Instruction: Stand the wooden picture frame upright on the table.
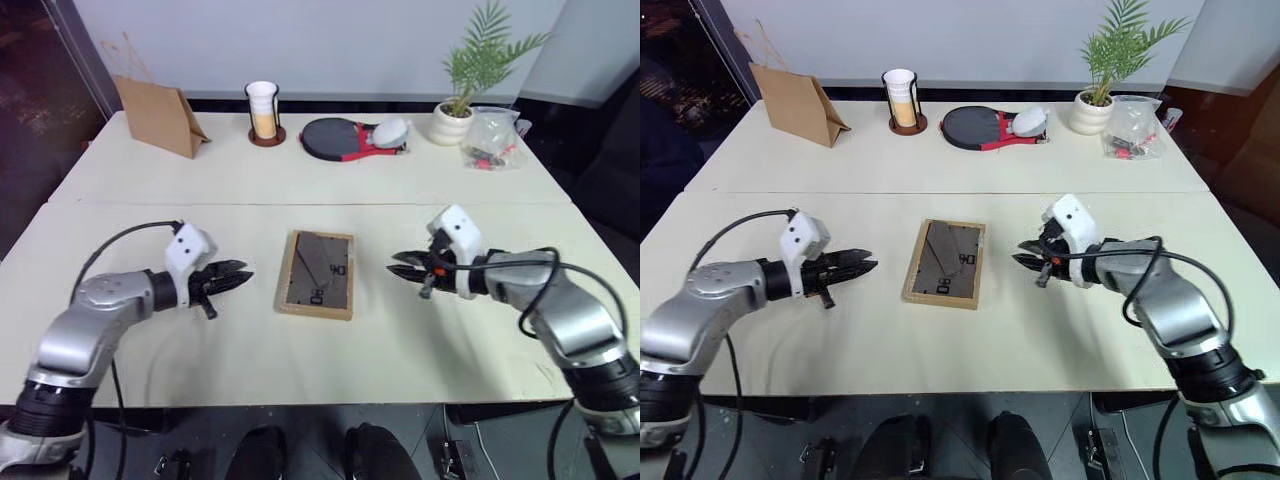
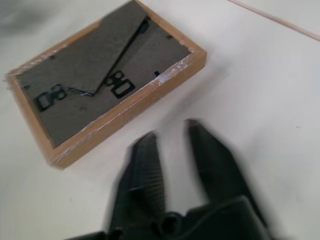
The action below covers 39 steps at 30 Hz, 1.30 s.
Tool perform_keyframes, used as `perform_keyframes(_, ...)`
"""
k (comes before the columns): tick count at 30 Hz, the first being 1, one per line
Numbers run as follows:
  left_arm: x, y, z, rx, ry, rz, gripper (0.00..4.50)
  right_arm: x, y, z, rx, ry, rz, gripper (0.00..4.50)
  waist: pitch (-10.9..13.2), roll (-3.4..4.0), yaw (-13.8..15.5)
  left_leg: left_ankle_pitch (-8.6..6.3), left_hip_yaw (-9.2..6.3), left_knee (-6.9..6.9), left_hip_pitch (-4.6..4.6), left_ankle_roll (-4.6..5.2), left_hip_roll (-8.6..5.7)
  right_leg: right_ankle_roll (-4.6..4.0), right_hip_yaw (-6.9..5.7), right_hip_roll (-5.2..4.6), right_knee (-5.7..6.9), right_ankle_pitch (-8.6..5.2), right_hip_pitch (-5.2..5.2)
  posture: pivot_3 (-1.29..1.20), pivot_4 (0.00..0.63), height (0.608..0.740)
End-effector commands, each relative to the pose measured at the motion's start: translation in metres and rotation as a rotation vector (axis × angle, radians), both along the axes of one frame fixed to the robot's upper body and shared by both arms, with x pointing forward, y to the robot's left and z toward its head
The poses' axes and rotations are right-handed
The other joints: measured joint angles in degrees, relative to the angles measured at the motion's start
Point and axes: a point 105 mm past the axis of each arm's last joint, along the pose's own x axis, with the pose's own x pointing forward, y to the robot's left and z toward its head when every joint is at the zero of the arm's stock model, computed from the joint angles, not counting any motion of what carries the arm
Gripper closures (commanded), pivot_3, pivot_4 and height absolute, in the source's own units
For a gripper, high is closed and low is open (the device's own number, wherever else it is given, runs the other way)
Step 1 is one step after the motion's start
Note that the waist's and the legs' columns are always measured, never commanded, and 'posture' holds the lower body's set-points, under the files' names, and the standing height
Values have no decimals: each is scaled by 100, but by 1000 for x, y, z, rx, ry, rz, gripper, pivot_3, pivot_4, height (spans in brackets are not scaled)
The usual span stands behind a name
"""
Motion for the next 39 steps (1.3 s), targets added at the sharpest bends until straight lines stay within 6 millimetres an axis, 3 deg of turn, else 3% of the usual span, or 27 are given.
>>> perform_keyframes(1,10,-8,-4,65,-63,5,4460,11,8,-4,-37,-40,-28,4491,0,0,0,0,0,0,0,0,-1,0,0,2,0,0,0,0,150,740)
perform_keyframes(5,19,-16,-21,76,-36,8,4460,21,19,-17,-39,-16,-56,4491,0,0,-5,0,1,1,0,0,-2,0,0,3,1,0,0,0,150,740)
perform_keyframes(9,21,-26,-41,75,5,-10,4460,22,41,-35,-17,35,-20,4491,-1,0,-13,0,1,4,1,0,-2,0,0,7,8,1,-1,0,150,740)
perform_keyframes(17,1,-33,-43,52,77,-87,4460,9,78,-45,19,75,97,4491,-4,0,-50,0,0,6,3,0,5,0,1,7,13,1,-1,0,150,740)
perform_keyframes(27,-22,-20,-47,88,134,-89,4460,-6,83,-48,9,100,121,4491,-6,0,-31,0,-2,1,6,0,10,0,1,5,13,0,-1,0,150,740)
perform_keyframes(34,-27,1,-39,38,221,-59,4460,-4,57,-44,-68,65,63,4491,-6,0,-30,0,-3,2,5,0,8,0,0,4,14,0,-1,0,150,740)
perform_keyframes(37,-33,5,-27,-68,314,-76,3576,-7,46,-44,-112,46,68,4500,-6,0,-16,0,-4,1,4,0,9,-1,0,4,12,0,-2,0,150,740)
perform_keyframes(39,-35,3,-18,-191,388,-85,2645,-11,45,-45,-119,50,83,4500,-6,0,3,0,-5,3,5,0,7,-1,-2,2,12,0,1,0,150,740)
